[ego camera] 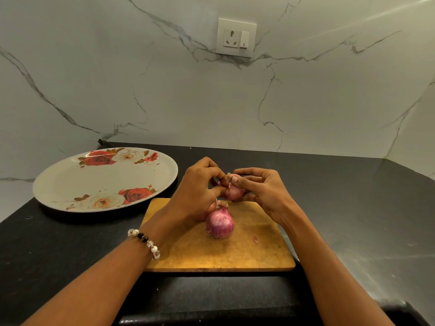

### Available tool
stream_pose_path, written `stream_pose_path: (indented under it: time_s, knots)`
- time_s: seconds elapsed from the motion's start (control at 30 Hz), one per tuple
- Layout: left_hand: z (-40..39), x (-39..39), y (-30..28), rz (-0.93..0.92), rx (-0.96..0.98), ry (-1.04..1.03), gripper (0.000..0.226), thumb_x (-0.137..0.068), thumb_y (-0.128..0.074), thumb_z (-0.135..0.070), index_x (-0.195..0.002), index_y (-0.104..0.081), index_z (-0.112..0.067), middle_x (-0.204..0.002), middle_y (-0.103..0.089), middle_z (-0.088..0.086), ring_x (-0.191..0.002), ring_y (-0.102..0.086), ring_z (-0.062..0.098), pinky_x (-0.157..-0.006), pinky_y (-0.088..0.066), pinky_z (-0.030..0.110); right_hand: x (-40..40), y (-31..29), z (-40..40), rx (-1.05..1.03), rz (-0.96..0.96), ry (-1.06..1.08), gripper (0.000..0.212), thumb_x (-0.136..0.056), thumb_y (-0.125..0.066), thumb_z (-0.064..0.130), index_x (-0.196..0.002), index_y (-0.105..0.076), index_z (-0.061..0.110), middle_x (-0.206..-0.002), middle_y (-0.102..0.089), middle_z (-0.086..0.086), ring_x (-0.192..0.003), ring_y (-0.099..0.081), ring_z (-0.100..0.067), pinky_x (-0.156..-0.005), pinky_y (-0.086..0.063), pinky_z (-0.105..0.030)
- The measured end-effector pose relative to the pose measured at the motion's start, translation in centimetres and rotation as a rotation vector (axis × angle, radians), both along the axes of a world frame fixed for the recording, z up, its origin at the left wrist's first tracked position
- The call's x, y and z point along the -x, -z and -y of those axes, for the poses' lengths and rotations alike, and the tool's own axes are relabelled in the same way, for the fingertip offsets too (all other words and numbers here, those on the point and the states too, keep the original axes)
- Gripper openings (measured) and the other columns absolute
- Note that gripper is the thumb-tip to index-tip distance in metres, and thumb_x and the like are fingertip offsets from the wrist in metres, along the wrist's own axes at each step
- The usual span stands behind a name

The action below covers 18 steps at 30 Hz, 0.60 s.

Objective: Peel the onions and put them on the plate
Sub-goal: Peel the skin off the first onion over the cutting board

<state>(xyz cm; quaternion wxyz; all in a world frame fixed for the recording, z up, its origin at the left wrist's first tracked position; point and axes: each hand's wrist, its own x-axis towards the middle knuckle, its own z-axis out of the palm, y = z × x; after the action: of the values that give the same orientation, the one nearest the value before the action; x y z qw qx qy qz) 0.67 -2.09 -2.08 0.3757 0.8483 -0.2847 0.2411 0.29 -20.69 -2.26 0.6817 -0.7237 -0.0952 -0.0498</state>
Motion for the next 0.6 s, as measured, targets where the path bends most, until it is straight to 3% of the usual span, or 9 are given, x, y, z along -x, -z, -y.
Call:
stream_pose_path:
  time_s: [0.27,0.43,0.6]
  knots:
    - [-0.21,-0.20,-0.10,-0.047,0.024,0.047,0.022,-0.079,-0.072,-0.004,-0.082,-0.059,-0.021,-0.091,-0.054,-0.005,-0.082,-0.055,0.010,-0.068,-0.046,0.010,0.32,-0.35,-0.20,-0.088,-0.048,0.003,0.044,-0.069,-0.077,0.020,-0.108,-0.069,0.001,-0.099,-0.074,-0.015,-0.092,-0.073,-0.029,-0.071,-0.063,-0.045]
    - [-0.41,-0.27,-0.27,-0.096,0.155,0.037,0.015,-0.082,-0.071,-0.012,-0.087,-0.061,-0.021,-0.083,-0.060,-0.014,-0.083,-0.058,0.003,-0.068,-0.048,0.010,0.52,-0.63,-0.08,-0.210,-0.082,0.020,0.033,-0.070,-0.076,0.020,-0.099,-0.072,0.004,-0.103,-0.072,-0.014,-0.093,-0.073,-0.030,-0.064,-0.062,-0.037]
    - [-0.72,-0.39,-0.51,-0.111,0.261,-0.037,0.014,-0.081,-0.073,-0.016,-0.087,-0.061,-0.020,-0.080,-0.065,-0.007,-0.075,-0.063,0.007,-0.067,-0.052,0.015,0.56,-0.84,0.03,-0.309,-0.123,0.077,0.033,-0.070,-0.075,0.021,-0.098,-0.072,0.004,-0.105,-0.071,-0.015,-0.092,-0.074,-0.029,-0.063,-0.061,-0.034]
